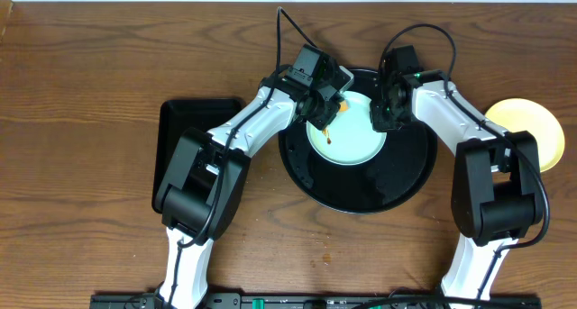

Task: Clean dirty plates on tray and stack at the side
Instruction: 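Scrub the light-blue plate's stained area with the left-gripper sponge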

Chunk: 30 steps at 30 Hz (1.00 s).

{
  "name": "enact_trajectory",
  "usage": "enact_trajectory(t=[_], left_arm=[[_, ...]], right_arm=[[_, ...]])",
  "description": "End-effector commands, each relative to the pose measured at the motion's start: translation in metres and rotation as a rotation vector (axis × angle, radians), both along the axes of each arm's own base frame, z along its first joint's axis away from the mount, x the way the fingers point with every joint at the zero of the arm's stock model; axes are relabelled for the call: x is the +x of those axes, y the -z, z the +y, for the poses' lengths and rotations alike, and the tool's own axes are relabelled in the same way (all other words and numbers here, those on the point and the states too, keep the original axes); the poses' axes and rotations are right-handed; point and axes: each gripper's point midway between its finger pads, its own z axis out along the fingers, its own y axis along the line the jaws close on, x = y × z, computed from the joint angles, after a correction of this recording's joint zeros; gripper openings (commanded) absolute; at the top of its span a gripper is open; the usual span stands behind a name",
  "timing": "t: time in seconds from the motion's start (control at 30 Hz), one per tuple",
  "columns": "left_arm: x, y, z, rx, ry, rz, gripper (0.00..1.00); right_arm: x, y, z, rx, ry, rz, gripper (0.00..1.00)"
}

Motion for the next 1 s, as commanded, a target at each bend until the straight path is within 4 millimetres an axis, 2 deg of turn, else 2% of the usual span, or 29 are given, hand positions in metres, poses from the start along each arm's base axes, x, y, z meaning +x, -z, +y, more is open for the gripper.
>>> enact_trajectory(t=[0.0,0.2,0.4,0.47,0.5,0.53,0.6,0.7,0.97], left_arm=[[0.008,-0.008,0.000,0.001,0.005,-0.036,0.07],[0.011,-0.007,0.004,0.030,0.000,-0.056,0.08],[0.011,-0.006,0.004,0.030,0.001,-0.055,0.08],[0.011,-0.006,0.004,0.030,0.001,-0.055,0.07],[0.011,-0.006,0.004,0.030,0.001,-0.055,0.08],[0.011,-0.006,0.004,0.030,0.001,-0.055,0.07],[0.011,-0.005,0.005,0.032,0.000,-0.052,0.07],[0.009,-0.001,0.005,0.040,0.012,-0.050,0.08],[0.013,0.027,0.014,0.111,0.015,-0.049,0.08]], right_arm=[[0.002,-0.004,-0.001,0.004,0.004,-0.013,0.22],[0.005,-0.003,0.000,0.007,0.004,-0.028,0.20],[0.009,0.007,0.001,0.015,0.004,-0.067,0.19],[0.009,0.011,0.001,0.017,0.004,-0.076,0.14],[0.009,0.012,0.001,0.018,0.004,-0.080,0.04],[0.009,0.013,0.001,0.018,0.004,-0.082,0.01],[0.008,0.014,0.001,0.018,0.004,-0.082,0.01],[0.009,0.014,0.001,0.019,0.004,-0.082,0.01],[0.008,0.014,0.001,0.018,0.004,-0.081,0.01]])
